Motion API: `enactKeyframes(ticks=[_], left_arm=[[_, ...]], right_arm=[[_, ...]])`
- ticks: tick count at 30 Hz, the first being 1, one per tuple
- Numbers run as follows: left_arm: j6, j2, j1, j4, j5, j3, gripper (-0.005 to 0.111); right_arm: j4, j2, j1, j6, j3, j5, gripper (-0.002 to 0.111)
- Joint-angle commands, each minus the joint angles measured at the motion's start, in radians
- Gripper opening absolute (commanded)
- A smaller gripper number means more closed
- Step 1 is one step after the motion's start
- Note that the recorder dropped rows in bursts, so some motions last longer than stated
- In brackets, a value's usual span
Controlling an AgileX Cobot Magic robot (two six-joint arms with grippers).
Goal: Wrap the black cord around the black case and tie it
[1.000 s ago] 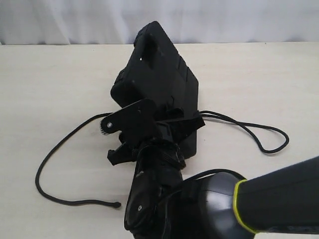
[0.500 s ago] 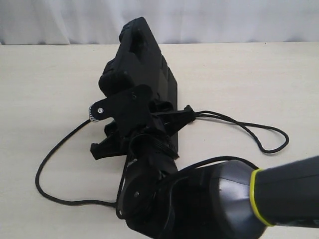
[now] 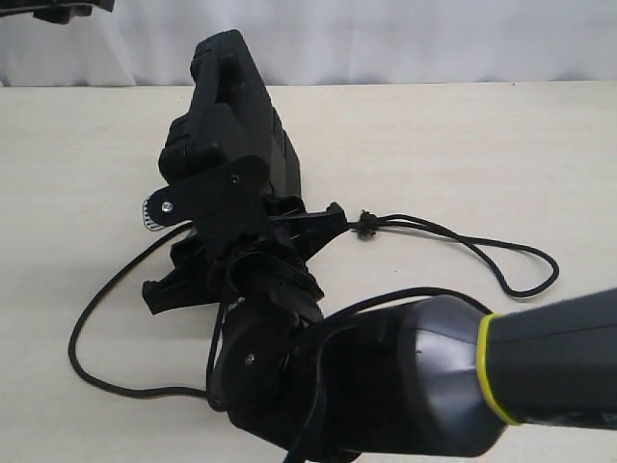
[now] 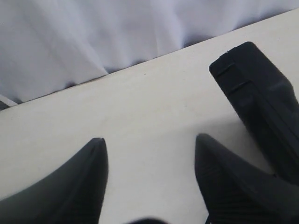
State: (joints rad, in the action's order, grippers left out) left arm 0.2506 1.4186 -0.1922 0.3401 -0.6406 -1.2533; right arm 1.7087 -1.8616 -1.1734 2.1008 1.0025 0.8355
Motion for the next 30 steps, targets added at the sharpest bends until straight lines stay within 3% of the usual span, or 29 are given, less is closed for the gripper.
enactKeyframes(ticks=[1, 6, 10, 20, 27, 30], left_arm=[[0.068, -0.063, 0.007, 0.003, 0.102, 0.108, 0.054], [0.07, -0.124, 0.007, -0.1, 0.268, 0.263, 0.054], [0.07, -0.152, 0.007, -0.155, 0.446, 0.407, 0.054], [0.06, -0.152, 0.005, -0.106, 0.761, 0.661, 0.054], [0.069, -0.152, 0.003, -0.106, 0.792, 0.684, 0.054], [0.067, -0.134, -0.028, -0.043, 0.804, 0.703, 0.054]], right_arm=[[-0.08, 0.024, 0.041, 0.008, 0.027, -0.01, 0.004], [-0.156, 0.046, 0.105, 0.008, 0.031, -0.172, 0.004], [-0.191, 0.062, 0.113, 0.008, 0.031, -0.185, 0.004], [-0.191, 0.063, 0.113, -0.008, 0.012, -0.237, 0.004], [-0.191, 0.063, 0.113, -0.022, -0.03, -0.228, 0.004], [-0.189, 0.063, 0.113, -0.022, -0.029, -0.236, 0.004]])
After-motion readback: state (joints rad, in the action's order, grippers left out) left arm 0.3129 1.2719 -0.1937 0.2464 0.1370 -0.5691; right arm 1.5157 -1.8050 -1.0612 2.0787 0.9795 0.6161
